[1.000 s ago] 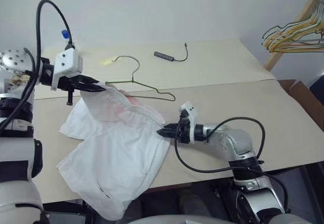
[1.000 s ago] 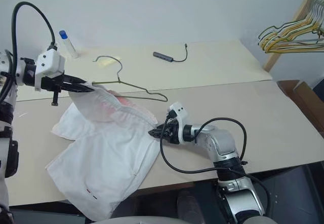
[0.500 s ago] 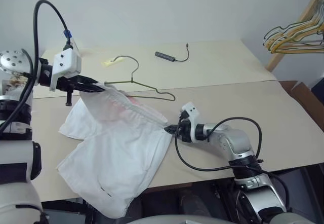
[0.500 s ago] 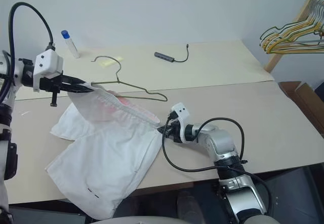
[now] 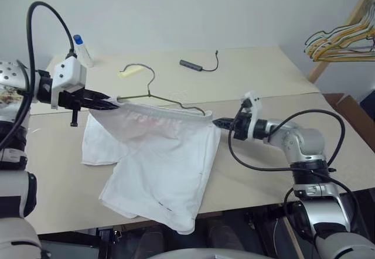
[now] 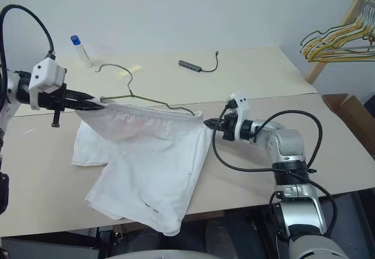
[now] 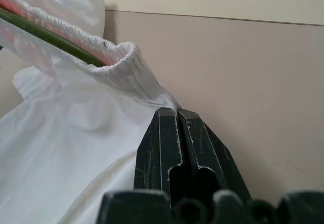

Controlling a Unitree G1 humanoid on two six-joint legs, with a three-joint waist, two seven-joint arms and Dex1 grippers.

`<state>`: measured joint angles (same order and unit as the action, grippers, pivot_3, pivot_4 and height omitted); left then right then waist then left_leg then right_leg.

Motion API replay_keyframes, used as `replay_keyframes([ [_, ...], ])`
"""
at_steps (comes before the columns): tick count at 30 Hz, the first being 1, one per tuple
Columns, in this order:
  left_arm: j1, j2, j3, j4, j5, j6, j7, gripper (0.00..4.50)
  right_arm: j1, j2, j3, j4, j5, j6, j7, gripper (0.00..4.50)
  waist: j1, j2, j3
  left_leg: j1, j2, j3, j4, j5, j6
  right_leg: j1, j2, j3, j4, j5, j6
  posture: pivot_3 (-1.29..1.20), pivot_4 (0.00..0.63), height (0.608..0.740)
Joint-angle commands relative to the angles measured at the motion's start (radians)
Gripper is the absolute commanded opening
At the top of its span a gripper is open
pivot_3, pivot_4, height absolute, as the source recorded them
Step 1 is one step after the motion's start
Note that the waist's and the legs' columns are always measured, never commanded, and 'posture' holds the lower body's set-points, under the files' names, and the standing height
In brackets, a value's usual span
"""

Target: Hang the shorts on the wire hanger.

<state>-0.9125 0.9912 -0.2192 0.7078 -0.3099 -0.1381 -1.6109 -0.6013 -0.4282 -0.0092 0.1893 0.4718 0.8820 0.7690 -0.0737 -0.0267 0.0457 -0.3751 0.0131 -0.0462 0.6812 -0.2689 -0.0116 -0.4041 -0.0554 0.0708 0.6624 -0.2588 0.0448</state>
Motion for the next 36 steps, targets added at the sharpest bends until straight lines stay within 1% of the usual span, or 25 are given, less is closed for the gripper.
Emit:
replay_keyframes([
  [1,-0.029,0.003,0.043,0.028,0.048,-0.023,0.0,0.0,0.019,-0.041,-0.013,-0.038,-0.018,-0.036,0.002,0.01,0.001,0.0,0.0,0.0,0.0,0.0,0.0,0.0,0.0,0.0,0.0,0.0,0.0,0.0,0.0,-0.02,0.0,0.74],
  [6,-0.001,0.008,0.04,0.028,0.117,-0.069,0.008,0.0,0.053,-0.065,-0.01,-0.138,-0.026,-0.063,0.0,0.01,0.002,0.0,0.0,0.0,0.0,0.0,0.0,0.0,0.0,0.0,0.0,0.0,0.0,0.0,0.0,-0.02,0.0,0.74],
  [9,0.0,-0.022,0.065,0.011,0.118,-0.057,0.051,0.0,0.042,-0.114,0.041,-0.268,-0.045,-0.069,0.027,0.01,0.003,0.0,0.0,-0.001,0.0,0.0,0.0,0.0,0.0,0.0,0.0,0.0,0.0,0.0,0.0,-0.03,0.0,0.74],
  [13,-0.017,-0.064,0.091,-0.006,0.114,-0.046,0.082,0.0,-0.035,-0.121,0.058,-0.383,-0.013,-0.018,0.019,0.01,0.003,0.0,0.0,-0.001,0.0,0.0,0.0,0.0,0.0,-0.001,0.0,0.0,0.0,0.0,0.0,-0.02,0.0,0.74],
  [16,-0.055,-0.109,0.107,-0.001,0.115,-0.039,0.109,0.0,-0.155,-0.098,0.124,-0.445,-0.043,0.0,-0.008,0.01,0.002,0.0,0.0,0.0,0.0,0.0,0.0,0.0,0.0,-0.001,0.0,0.0,0.0,0.0,0.0,-0.03,0.0,0.74],
  [19,-0.066,-0.127,0.126,-0.001,0.102,-0.033,0.091,0.0,-0.193,-0.094,0.193,-0.44,-0.116,-0.044,-0.038,0.01,0.002,0.0,0.0,0.0,0.0,-0.001,0.0,0.0,0.0,-0.001,0.0,-0.001,0.0,0.0,0.0,-0.04,0.0,0.74],
  [21,-0.069,-0.133,0.136,-0.003,0.097,-0.025,0.085,0.0,-0.205,-0.09,0.215,-0.421,-0.137,-0.043,-0.048,0.01,0.001,0.0,0.0,-0.001,0.0,-0.001,0.0,0.0,0.0,-0.001,0.0,-0.001,0.0,0.0,0.0,-0.04,0.0,0.74],
  [24,-0.068,-0.134,0.142,0.0,0.111,-0.035,0.087,0.0,-0.196,-0.091,0.222,-0.428,-0.148,-0.071,-0.041,0.01,0.0,0.0,0.0,-0.003,-0.001,0.0,0.001,0.0,0.0,-0.001,-0.002,-0.001,0.0,0.0,0.0,-0.05,0.0,0.74],
  [28,-0.055,-0.128,0.145,-0.007,0.105,-0.039,0.051,0.0,-0.179,-0.095,0.235,-0.425,-0.213,-0.11,-0.085,0.01,0.001,0.0,0.0,-0.003,-0.001,-0.001,0.001,0.0,0.0,-0.001,-0.002,-0.001,0.0,0.0,0.0,-0.05,0.0,0.74],
  [32,-0.045,-0.125,0.144,-0.018,0.11,-0.042,0.032,0.0,-0.16,-0.104,0.232,-0.427,-0.243,-0.132,-0.085,0.01,0.0,0.0,0.0,-0.002,-0.001,-0.001,0.001,0.0,0.0,-0.001,-0.001,-0.001,0.0,0.0,0.0,-0.05,0.0,0.74],
  [34,-0.042,-0.128,0.147,-0.017,0.115,-0.043,0.04,0.0,-0.147,-0.113,0.227,-0.44,-0.241,-0.142,-0.067,0.39,-0.002,0.0,0.0,-0.002,0.0,-0.001,0.001,0.0,0.0,-0.001,-0.001,-0.001,0.0,0.0,0.0,-0.05,0.0,0.74],
  [36,-0.039,-0.13,0.15,-0.021,0.114,-0.04,0.046,0.0,-0.137,-0.118,0.224,-0.448,-0.24,-0.146,-0.059,0.87,-0.002,0.0,0.0,-0.002,0.0,-0.001,0.001,0.0,0.0,-0.001,-0.001,-0.001,0.0,0.0,0.0,-0.05,0.0,0.74],
])
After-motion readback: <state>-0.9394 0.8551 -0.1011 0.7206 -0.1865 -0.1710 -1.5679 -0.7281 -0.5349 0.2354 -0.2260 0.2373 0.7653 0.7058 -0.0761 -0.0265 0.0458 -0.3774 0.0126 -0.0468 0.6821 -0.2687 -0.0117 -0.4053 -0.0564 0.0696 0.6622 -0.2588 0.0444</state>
